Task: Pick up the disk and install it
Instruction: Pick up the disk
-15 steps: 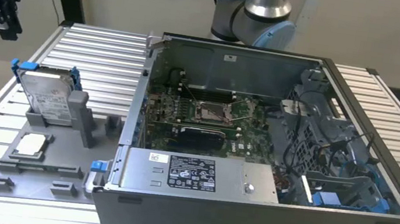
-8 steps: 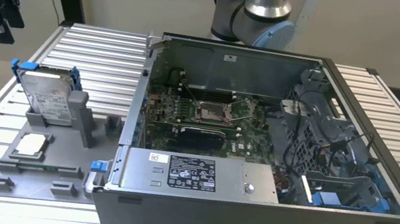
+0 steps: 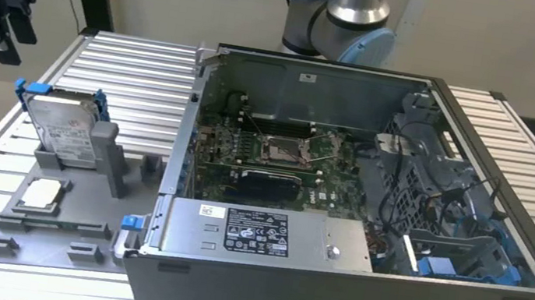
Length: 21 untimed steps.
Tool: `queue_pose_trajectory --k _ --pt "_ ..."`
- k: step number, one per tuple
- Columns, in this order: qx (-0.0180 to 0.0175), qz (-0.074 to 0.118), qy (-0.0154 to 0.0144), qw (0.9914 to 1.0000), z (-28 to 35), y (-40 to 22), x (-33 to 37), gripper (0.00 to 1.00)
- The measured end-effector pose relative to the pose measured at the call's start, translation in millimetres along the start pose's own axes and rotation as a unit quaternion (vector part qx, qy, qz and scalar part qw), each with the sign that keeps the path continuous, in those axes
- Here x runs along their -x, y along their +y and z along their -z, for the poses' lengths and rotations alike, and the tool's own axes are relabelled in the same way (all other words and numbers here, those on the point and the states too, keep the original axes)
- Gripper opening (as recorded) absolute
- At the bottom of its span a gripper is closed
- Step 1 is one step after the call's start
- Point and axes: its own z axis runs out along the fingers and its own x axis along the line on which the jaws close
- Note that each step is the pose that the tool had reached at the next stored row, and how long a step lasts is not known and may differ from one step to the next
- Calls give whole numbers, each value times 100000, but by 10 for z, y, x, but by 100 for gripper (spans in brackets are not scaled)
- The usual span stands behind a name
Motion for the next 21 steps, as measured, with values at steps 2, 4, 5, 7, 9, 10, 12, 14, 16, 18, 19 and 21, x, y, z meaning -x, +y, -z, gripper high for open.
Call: queue_pose_trajectory --k 2,4,5,7,9,10,12,14,16,18,19,21 --pt "-45 -751 -5 99997 -35 -7 -3 100" --pt "-82 -1495 -6 99989 -71 -18 -6 100" --pt "-98 -1759 -9 99984 -89 -24 -8 100" --pt "-119 -2021 -13 99979 -126 -35 -11 100" --pt "-145 -2270 -21 99974 -164 -41 -13 100" --pt "-143 -2330 -19 99973 -181 -43 -14 100" --pt "-144 -2330 -14 99973 -217 -44 -17 100" --pt "-140 -2331 -13 99973 -254 -45 -19 100" --pt "-138 -2330 -12 99973 -289 -45 -21 100" --pt "-144 -2322 -13 99973 -326 -45 -23 100" --pt "-144 -2312 -15 99973 -344 -45 -24 100" --pt "-136 -2259 -10 99974 -380 -46 -27 100"
